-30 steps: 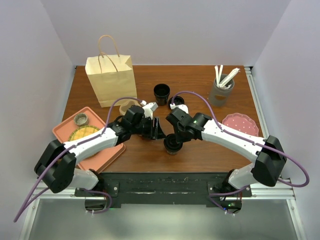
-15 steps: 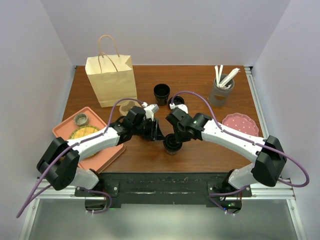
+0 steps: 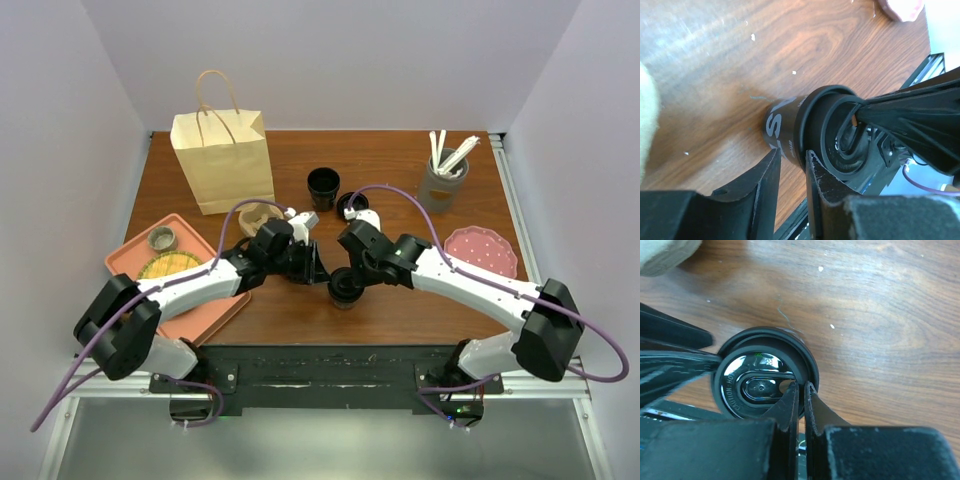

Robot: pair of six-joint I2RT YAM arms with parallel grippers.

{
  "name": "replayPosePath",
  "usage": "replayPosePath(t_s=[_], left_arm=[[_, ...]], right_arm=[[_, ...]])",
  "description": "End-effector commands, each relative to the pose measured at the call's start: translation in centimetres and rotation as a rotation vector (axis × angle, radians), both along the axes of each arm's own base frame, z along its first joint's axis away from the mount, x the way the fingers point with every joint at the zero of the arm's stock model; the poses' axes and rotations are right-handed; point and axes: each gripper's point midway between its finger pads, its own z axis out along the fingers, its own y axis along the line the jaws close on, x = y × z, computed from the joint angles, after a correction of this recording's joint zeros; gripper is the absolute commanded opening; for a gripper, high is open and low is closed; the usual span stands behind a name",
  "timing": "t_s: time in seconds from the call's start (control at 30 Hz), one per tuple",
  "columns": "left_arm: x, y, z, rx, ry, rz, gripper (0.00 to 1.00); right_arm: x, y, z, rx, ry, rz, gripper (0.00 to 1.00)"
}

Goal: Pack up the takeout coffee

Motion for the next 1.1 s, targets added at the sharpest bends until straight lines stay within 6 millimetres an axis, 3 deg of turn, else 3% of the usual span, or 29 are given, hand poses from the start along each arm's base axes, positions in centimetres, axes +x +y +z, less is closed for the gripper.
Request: replayPosePath(t_s=[0.0, 0.17, 0.43, 0.7, 0.93, 1.07], left_arm=[[-3.4, 4.5, -7.8, 0.275, 0.121, 0.028, 0.28], [-3.9, 4.7, -8.0, 0.276, 0.122, 0.032, 0.27], [-3.4, 3.6, -5.2, 0.223, 0.086, 0.005, 0.30], [-4.5, 3.6, -5.0, 0.191, 0.110, -0.015, 0.32], [-2.8, 1.3, 0.7, 0.099, 0.053, -0.026, 0.40], [-3.3, 0.9, 1.6, 0.074, 0.071, -0.046, 0.41]], right_arm=[[-2.5, -3.3, -4.9, -0.155, 0.124, -0.017, 0.00], [-2.7, -3.3, -5.0, -0.132, 0.120, -0.020, 0.00], [-2.4, -2.6, -4.4, -0.073, 0.090, -0.024, 0.00], [-1.8, -2.1, -2.9, -0.039, 0.051, -0.028, 0.00], [-1.8, -2.2, -2.5, -0.030, 0.045, -0.042, 0.00], [-1.7, -2.2, -2.5, -0.035, 0.045, -0.036, 0.00]])
